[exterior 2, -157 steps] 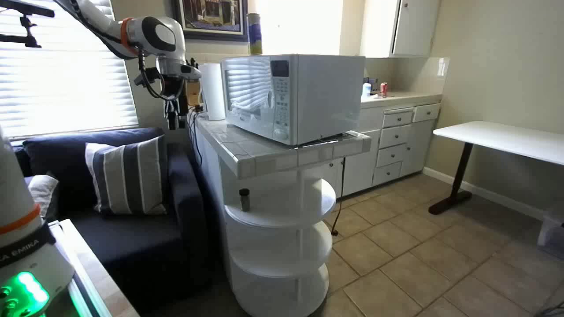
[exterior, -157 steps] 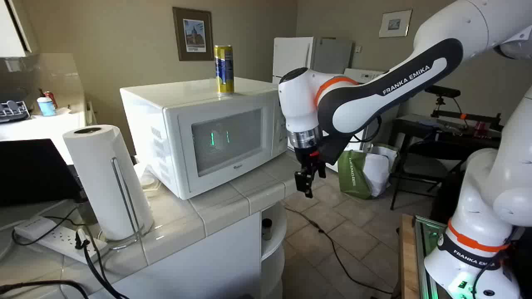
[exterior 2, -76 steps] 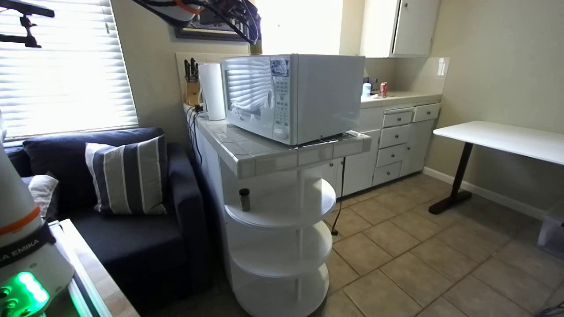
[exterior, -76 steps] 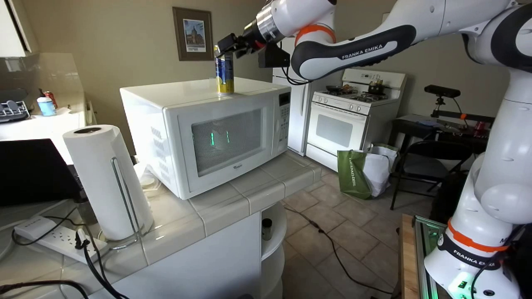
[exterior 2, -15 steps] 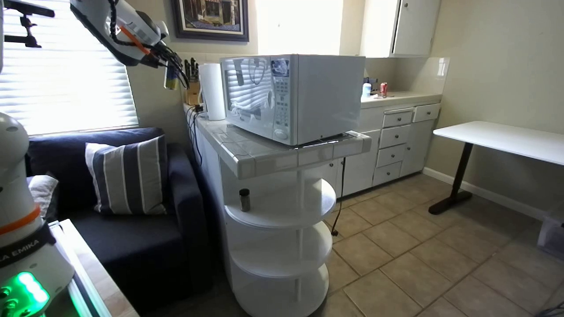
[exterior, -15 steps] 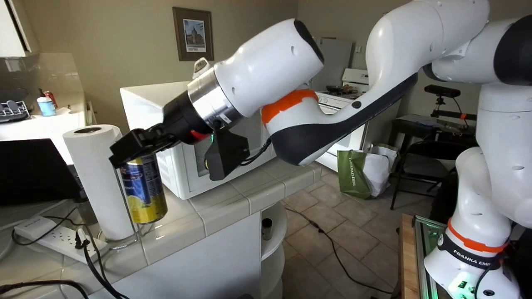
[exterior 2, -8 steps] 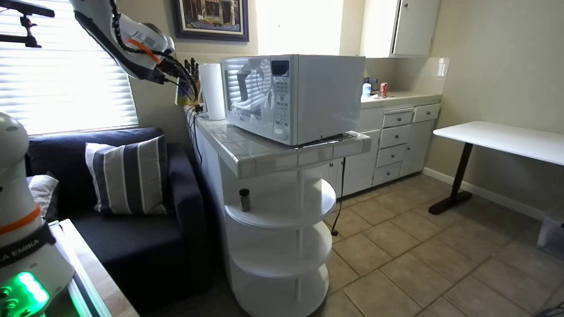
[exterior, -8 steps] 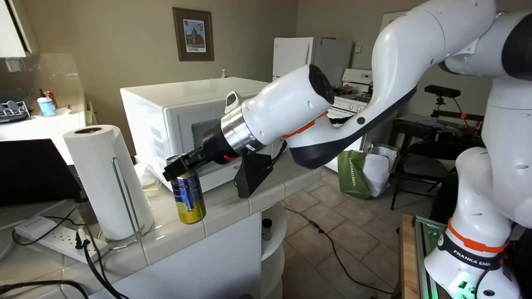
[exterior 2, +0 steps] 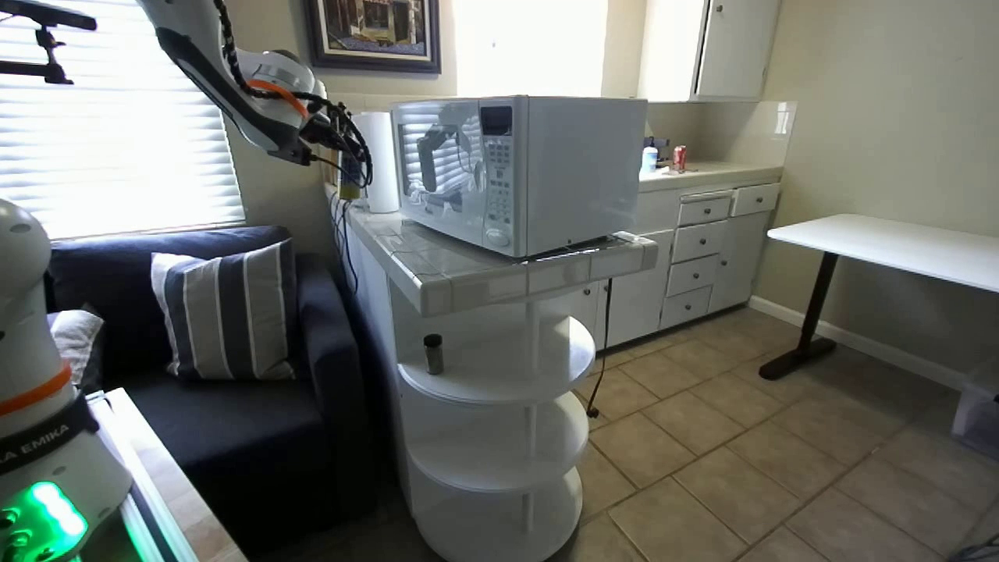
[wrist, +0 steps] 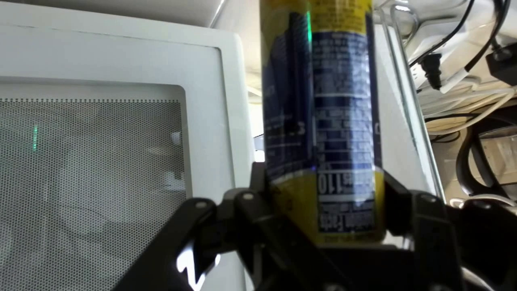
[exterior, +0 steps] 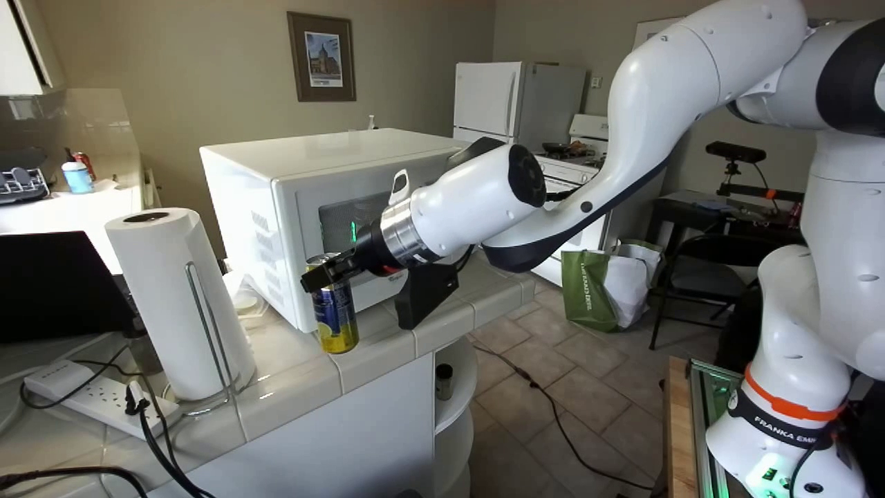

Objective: Remove the can bottle from the microwave and put it on the counter to the left next to the microwave

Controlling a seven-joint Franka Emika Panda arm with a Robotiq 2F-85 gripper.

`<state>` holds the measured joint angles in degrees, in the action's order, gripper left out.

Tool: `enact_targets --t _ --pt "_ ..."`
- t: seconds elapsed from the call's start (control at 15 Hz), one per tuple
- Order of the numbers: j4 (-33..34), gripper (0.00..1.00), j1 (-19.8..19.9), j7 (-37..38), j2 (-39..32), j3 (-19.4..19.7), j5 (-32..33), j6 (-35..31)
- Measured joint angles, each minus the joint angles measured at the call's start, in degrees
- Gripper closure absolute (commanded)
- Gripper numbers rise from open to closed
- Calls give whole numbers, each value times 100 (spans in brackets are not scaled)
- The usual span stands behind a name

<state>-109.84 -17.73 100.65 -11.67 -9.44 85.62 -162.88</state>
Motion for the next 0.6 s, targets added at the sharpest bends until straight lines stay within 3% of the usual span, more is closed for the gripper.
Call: enact_targets --t 0.6 --pt "586 63 -9 279 -535 7 586 183"
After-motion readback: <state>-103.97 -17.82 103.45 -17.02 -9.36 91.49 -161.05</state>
